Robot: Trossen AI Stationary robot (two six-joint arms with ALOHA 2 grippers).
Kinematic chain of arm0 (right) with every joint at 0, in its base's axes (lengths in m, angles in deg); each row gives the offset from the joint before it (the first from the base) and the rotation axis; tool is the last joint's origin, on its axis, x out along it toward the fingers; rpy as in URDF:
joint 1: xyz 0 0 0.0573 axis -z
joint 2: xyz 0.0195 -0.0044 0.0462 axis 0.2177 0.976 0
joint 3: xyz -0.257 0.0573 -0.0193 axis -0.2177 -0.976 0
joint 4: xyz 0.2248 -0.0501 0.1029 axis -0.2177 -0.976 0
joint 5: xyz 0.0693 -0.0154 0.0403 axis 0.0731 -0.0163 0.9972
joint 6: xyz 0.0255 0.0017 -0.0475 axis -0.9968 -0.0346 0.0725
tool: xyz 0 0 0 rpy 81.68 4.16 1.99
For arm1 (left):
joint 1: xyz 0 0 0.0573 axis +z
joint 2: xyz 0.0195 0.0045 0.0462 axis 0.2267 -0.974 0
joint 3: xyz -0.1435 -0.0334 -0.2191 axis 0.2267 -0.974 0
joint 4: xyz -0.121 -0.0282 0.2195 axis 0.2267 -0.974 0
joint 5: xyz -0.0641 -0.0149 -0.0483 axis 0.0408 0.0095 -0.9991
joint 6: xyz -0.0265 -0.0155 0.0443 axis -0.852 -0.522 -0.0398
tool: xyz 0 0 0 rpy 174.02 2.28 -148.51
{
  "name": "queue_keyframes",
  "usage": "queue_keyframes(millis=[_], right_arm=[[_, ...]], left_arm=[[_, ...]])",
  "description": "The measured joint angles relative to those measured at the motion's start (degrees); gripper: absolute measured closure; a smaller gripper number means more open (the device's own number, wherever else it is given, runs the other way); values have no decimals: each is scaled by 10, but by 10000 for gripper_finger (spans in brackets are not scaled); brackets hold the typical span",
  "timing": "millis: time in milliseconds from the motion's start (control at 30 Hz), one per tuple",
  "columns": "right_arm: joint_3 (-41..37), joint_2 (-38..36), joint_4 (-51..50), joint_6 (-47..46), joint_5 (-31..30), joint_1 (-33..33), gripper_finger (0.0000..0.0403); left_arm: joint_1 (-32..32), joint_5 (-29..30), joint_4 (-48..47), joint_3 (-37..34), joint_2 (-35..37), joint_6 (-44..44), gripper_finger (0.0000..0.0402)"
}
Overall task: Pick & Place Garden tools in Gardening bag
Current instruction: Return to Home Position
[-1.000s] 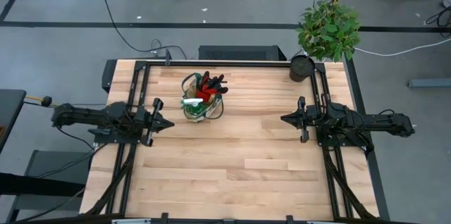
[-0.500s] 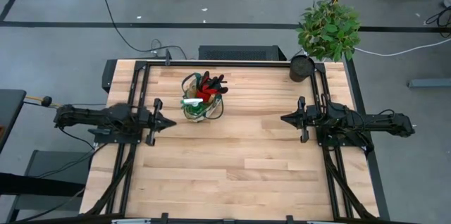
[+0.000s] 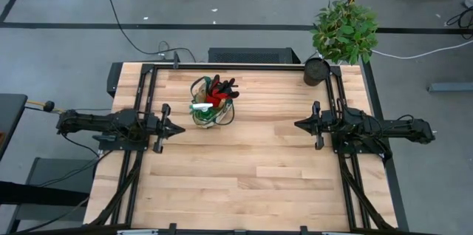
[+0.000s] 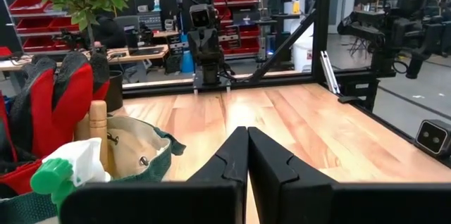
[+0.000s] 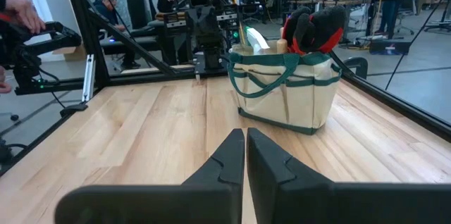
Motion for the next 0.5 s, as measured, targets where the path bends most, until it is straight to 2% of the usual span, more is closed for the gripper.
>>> queue_keyframes(millis=[500], right_arm=[[0, 0, 0, 0, 0, 0, 382]], left_arm=[[0, 1, 26, -1, -1, -3, 385]])
